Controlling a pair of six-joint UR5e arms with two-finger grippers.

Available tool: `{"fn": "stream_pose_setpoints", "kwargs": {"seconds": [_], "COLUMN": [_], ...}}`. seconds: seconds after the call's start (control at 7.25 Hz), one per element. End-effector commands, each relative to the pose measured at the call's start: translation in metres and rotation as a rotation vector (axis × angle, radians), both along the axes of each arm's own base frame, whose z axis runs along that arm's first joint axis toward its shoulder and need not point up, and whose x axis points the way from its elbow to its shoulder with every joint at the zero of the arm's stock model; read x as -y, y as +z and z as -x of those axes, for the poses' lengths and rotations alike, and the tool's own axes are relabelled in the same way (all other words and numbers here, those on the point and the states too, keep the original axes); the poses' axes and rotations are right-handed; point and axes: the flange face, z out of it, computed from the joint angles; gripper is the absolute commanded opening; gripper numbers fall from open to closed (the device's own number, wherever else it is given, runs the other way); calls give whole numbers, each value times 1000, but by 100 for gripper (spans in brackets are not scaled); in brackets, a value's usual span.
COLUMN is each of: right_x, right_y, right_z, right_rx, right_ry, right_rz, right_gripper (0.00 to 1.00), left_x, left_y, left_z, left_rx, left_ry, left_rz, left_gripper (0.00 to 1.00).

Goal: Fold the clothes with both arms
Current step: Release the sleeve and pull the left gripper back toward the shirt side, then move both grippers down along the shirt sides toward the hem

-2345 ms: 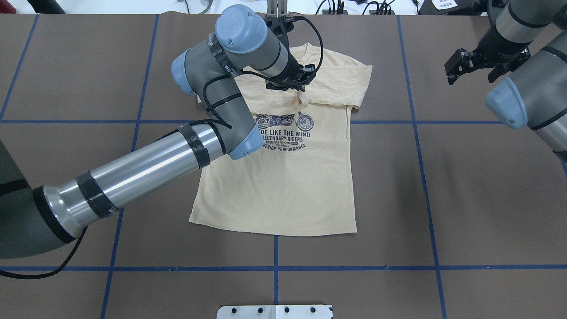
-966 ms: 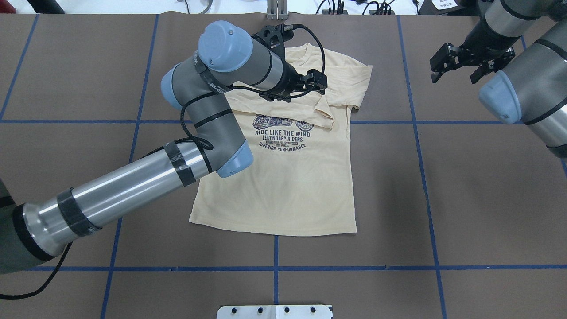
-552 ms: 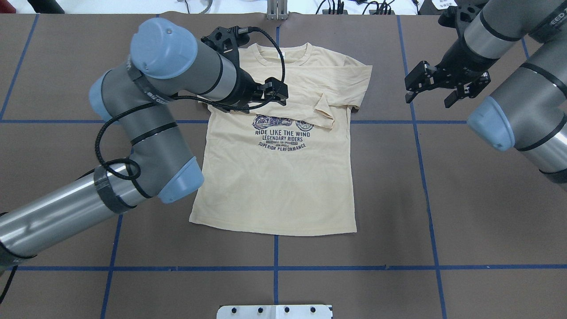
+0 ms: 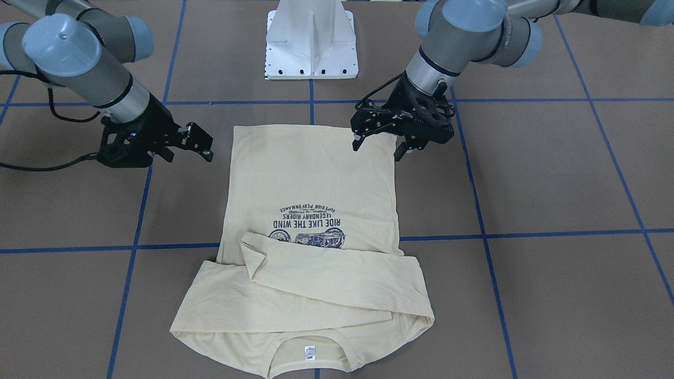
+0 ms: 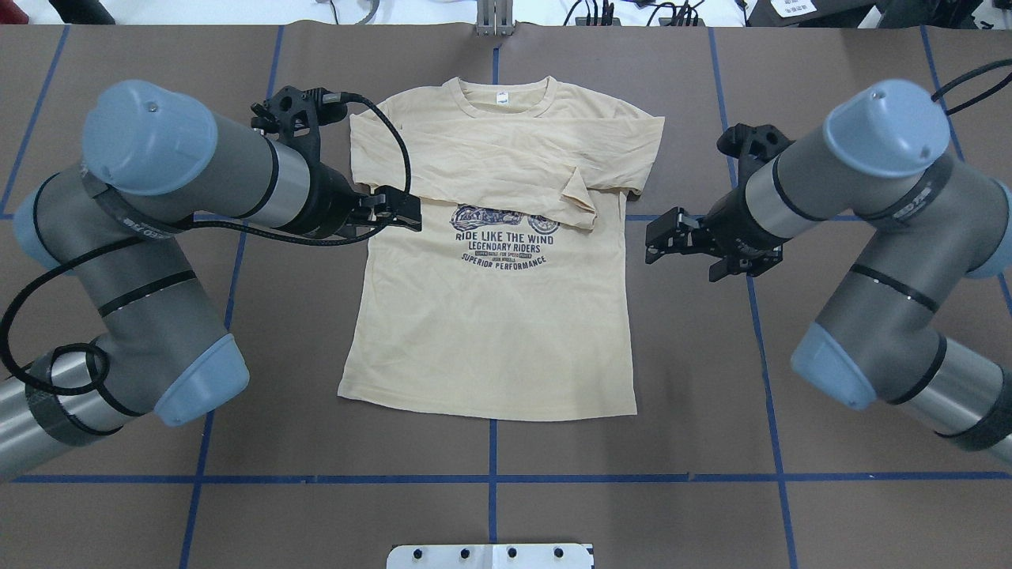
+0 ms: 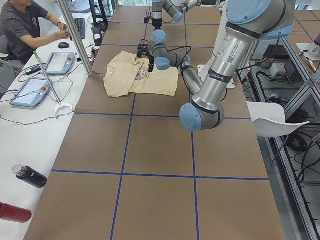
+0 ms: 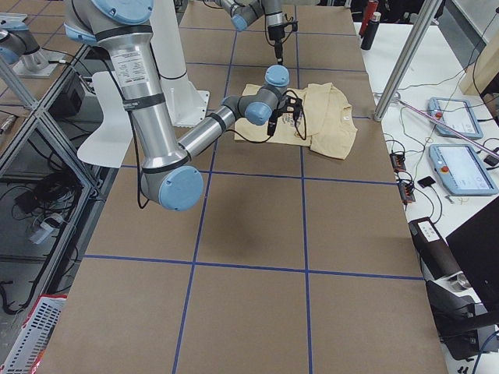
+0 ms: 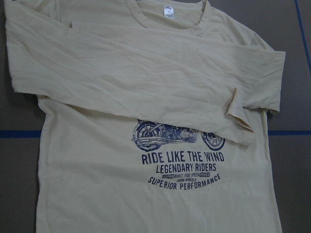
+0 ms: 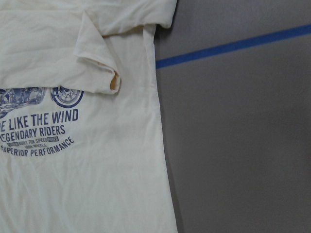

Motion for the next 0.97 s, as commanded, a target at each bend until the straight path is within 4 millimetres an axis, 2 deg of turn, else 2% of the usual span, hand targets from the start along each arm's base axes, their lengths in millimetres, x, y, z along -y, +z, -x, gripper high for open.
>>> {"fn": "stream_pose_setpoints", "kwargs": {"seconds": [0.0,0.14,0.28,0.55,0.83], "right_x": [-52,-65,-80,-116,-133], "right_y": [3,-1,8,14,21], "right_z": [56,59,62,91,107], "right_rx": [-24,-16,-29,-62,-84], "right_ry": [57,43,33,29,4], "right_rz": [20,17,35,27,22], "right_gripper": [100,100,100,100,99], "left_x": [-6,-10,-11,-12,-13], "left_y": [12,36,37,37,35], "left_z": [1,3,4,6,7], "left_rx": [10,34,17,10,6], "left_ry": [-1,3,0,-6,-7], "left_rz": [14,31,27,38,37], "left_gripper": [100,100,100,100,100]}}
